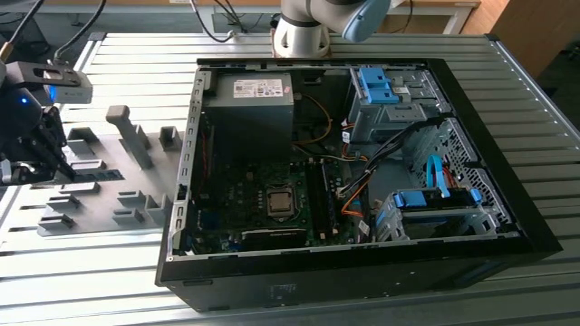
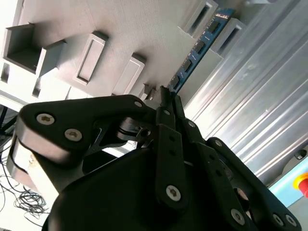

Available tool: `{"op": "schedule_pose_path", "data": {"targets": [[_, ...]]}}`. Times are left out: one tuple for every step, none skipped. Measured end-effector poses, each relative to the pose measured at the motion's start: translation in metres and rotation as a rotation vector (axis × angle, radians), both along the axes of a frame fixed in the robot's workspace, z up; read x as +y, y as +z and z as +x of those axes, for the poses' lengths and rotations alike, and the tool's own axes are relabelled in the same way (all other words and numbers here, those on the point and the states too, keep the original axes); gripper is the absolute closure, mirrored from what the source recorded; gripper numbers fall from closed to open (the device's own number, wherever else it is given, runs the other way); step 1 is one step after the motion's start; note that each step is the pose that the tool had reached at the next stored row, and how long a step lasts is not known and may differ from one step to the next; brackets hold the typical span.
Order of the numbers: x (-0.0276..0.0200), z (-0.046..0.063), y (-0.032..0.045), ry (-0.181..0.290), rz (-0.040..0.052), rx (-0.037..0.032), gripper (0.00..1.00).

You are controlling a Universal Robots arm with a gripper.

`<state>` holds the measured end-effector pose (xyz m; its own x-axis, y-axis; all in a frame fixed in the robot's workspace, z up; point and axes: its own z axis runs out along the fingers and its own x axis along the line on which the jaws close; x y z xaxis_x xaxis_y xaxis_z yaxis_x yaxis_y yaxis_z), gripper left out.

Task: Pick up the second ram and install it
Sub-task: 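Pick up the second ram and move it above second insertion slot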

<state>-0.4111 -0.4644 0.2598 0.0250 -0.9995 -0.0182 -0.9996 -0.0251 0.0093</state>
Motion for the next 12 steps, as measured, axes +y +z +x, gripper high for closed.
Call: {"op": "schedule_pose_path", "data": {"targets": [[0.0, 0.0, 0.0026, 0.0, -0.0001, 0.0001, 0.86], [0.0, 0.0, 0.0051, 0.0, -0.0001, 0.0001, 0.86], [0.0, 0.0, 0.0077, 0.0, 0.0, 0.0001, 0.86], [0.0, 0.0, 0.0103, 0.0, 0.0, 0.0, 0.86], [0.0, 0.0, 0.013, 0.0, 0.0, 0.0, 0.86], [0.0, 0.0, 0.0156, 0.0, 0.0, 0.0, 0.86], [0.0, 0.0, 0.0184, 0.0, -0.0001, 0.0001, 0.86], [0.0, 0.0, 0.0217, 0.0, -0.0001, 0.0001, 0.86], [0.0, 0.0, 0.0247, 0.0, 0.0, 0.0, 0.86], [0.0, 0.0, 0.0277, 0.0, -0.0001, 0.0001, 0.86], [0.0, 0.0, 0.0304, 0.0, -0.0001, 0.0, 0.86], [0.0, 0.0, 0.0332, 0.0, -0.0001, 0.0001, 0.86]]}}
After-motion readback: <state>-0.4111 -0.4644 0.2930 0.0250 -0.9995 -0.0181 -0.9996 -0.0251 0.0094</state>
